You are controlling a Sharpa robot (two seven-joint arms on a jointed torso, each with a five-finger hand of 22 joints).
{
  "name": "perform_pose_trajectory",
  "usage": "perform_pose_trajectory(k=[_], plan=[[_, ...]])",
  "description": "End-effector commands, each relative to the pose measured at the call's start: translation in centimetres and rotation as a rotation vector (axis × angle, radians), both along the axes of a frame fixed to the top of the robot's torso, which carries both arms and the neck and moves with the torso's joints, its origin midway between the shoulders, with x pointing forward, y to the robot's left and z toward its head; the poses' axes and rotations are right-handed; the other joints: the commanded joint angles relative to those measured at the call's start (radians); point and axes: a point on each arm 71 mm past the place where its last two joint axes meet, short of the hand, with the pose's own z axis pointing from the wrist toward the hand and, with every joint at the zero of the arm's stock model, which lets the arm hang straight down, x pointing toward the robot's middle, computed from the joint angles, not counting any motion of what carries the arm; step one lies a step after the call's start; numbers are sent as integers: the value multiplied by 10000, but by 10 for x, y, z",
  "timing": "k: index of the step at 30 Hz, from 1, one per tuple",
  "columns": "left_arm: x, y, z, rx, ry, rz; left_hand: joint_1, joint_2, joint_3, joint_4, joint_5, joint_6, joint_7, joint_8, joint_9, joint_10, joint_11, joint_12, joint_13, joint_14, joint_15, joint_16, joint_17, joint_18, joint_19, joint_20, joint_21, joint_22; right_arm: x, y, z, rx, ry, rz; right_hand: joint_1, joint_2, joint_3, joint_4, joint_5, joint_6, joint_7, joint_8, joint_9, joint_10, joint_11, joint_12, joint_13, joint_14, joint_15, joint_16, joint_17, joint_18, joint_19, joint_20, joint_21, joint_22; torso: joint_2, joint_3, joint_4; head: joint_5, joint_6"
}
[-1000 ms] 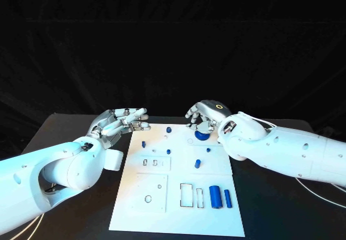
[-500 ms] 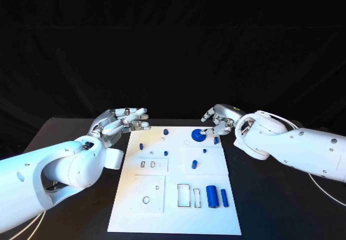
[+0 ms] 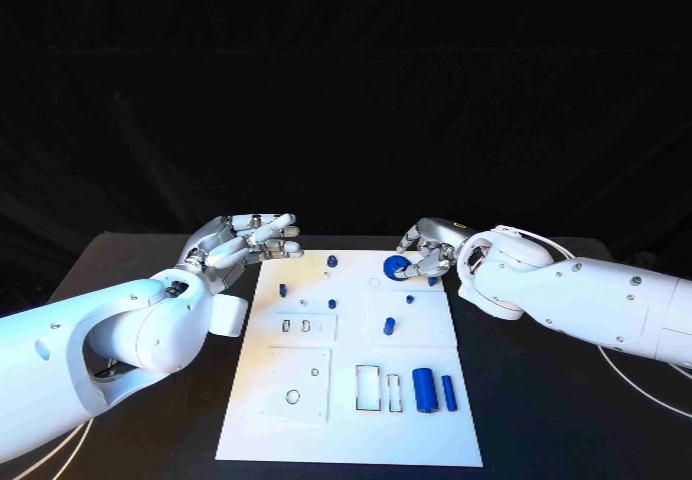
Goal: Assemble the parts on the task board
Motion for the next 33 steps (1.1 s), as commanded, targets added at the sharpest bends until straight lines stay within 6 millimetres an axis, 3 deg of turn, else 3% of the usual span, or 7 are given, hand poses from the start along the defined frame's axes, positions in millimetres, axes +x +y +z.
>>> perform_pose_trajectory(k=[1,8,33], plan=[[-1,-2,1,-90,-79,-252,70,17,-10,-60,50,38,31,-43,3,-46,19,-46,-10,-4,91,-45,-1,39,19,2,12,-13,2,-1,-3,-301,128,-119,130,-5,-8,12,34,-75,11,47,11,248,42,29,1541,854,49,44,1681,-138,1042,68,35,2631,-2,-5,-3,7,-26],[-1,-3,1,-88,-71,-258,74,20,-9,-66,50,47,29,-46,5,-36,17,-50,-8,-4,90,-50,-1,40,19,2,11,-16,4,0,-4,-345,134,-170,247,119,81,-27,131,-50,11,134,43,195,44,-12,1506,852,57,55,1696,-138,1042,82,35,2631,-4,10,-33,46,-64],[-1,-3,1,-80,-35,-283,79,20,-8,-71,50,48,29,-51,4,-33,17,-55,-7,-3,89,-53,-1,40,19,2,11,-17,10,5,-10,-462,376,-185,286,244,155,-64,122,51,-7,260,88,254,32,64,1597,857,54,79,1739,-138,1042,86,35,2631,2,15,-18,81,-126]])
